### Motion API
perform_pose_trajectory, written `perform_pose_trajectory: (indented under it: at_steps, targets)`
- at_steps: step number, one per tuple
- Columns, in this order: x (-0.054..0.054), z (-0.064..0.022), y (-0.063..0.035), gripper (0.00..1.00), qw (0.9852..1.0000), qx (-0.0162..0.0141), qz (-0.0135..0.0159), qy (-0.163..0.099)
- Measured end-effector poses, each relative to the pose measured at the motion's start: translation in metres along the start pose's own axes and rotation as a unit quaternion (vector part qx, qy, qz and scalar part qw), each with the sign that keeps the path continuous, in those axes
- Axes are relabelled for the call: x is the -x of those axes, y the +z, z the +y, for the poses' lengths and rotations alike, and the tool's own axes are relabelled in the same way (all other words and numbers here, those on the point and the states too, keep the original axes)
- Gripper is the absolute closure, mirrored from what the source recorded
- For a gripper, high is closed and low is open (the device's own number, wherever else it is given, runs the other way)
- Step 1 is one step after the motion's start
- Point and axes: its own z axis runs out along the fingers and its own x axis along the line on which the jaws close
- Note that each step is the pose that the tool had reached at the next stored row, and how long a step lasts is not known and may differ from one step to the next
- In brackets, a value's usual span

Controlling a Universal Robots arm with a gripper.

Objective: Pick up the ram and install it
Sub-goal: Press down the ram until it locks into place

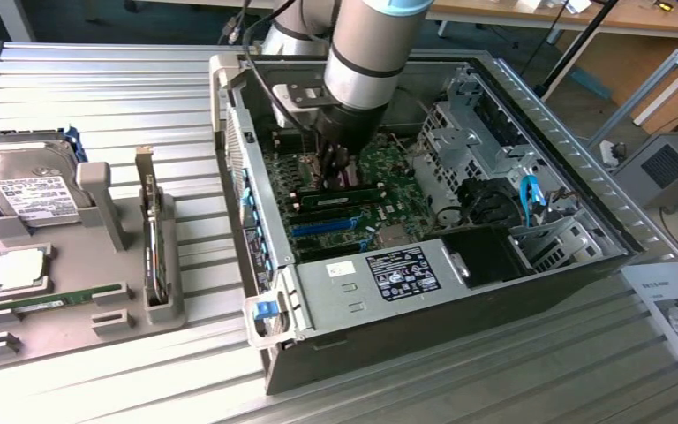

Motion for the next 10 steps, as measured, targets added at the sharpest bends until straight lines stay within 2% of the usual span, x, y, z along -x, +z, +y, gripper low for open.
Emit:
perform_pose_trajectory:
  at_steps: [5,10]
  targets:
    - [0.0001,0.0086,0.0,0.89,1.0,-0.0002,0.0,0.0]
    - [0.0,0.0091,-0.0001,0.89,1.0,-0.0002,0.0,0.0]
